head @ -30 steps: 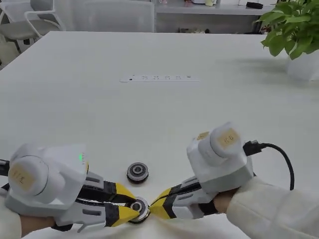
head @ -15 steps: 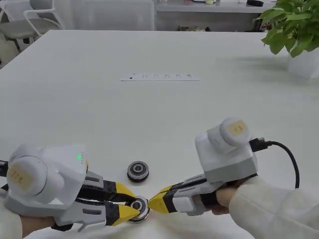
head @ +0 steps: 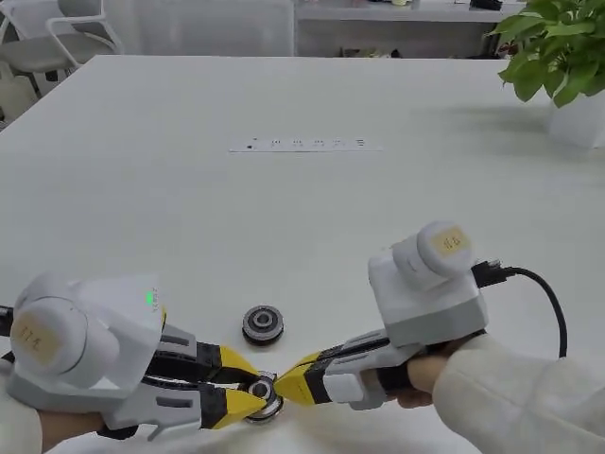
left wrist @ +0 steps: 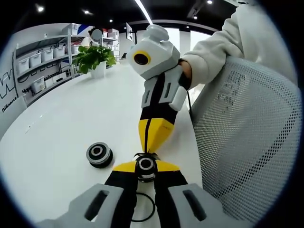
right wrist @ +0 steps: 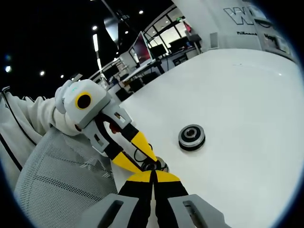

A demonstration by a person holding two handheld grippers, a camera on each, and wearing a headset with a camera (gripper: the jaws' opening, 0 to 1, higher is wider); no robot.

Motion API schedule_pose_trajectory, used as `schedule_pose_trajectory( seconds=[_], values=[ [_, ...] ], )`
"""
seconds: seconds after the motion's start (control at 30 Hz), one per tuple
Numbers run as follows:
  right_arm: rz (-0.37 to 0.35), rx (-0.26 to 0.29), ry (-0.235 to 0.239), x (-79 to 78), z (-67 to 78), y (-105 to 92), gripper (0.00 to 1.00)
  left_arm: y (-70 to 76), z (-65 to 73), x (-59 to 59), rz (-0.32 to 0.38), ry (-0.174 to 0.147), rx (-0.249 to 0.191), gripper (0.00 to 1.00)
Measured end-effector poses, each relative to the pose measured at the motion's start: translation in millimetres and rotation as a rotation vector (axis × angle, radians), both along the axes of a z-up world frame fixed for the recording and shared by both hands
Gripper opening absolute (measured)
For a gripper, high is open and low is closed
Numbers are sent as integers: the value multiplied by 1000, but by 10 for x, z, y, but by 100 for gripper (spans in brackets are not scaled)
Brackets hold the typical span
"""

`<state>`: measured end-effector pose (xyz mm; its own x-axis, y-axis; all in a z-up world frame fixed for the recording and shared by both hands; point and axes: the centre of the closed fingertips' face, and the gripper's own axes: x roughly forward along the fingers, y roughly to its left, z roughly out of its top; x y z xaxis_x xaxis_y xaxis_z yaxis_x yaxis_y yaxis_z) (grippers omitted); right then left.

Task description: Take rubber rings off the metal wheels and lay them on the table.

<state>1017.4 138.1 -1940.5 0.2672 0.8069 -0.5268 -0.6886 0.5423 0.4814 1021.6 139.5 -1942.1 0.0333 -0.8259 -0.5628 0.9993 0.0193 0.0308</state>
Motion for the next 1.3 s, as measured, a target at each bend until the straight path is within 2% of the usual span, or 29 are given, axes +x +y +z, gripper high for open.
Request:
schedule_pose_trajectory(
  seconds=[0.3, 0.43, 0.5, 0.57, 0.67, 0.77, 0.87, 0.97, 1.1, 1.17, 1.23, 1.3],
  values=[
    [14, 10, -23, 1, 19, 25, 0, 0, 3, 0, 2, -1, -4, 7],
    [22, 50, -18, -12, 67, 76, 0, -2, 4, -1, 3, 0, -5, 7],
    [29, 71, -36, -1, 131, 125, 0, -9, 4, 0, 4, 0, -6, 7],
    [15, 24, -58, 52, 99, 81, 0, -11, 4, 2, 7, 3, -6, 7],
    [-1, 23, -38, 49, 37, 36, 0, -11, 4, 4, 6, 7, -12, 7],
    [-7, 18, -38, 52, 31, 19, 0, -12, 7, 4, 5, 24, -11, 8],
    [-11, 10, -42, 64, 29, 21, 0, -1, 21, -23, -11, 65, -14, 13],
    [-8, -4, -48, 62, 15, 16, 0, 28, 47, -23, -10, 88, -4, 15],
    [-9, -5, -52, 66, 25, 13, 0, 72, 182, -50, -20, 132, -30, 21],
    [-10, -2, -54, 68, 33, 15, 0, 103, 227, -84, -23, 164, -31, 29],
    [-12, 0, -55, 71, 42, 15, 0, 153, 281, -96, -28, 154, -33, 39],
    [-15, 5, -56, 78, 52, 15, 0, 207, 346, -77, -27, 131, -42, 46]
  ],
)
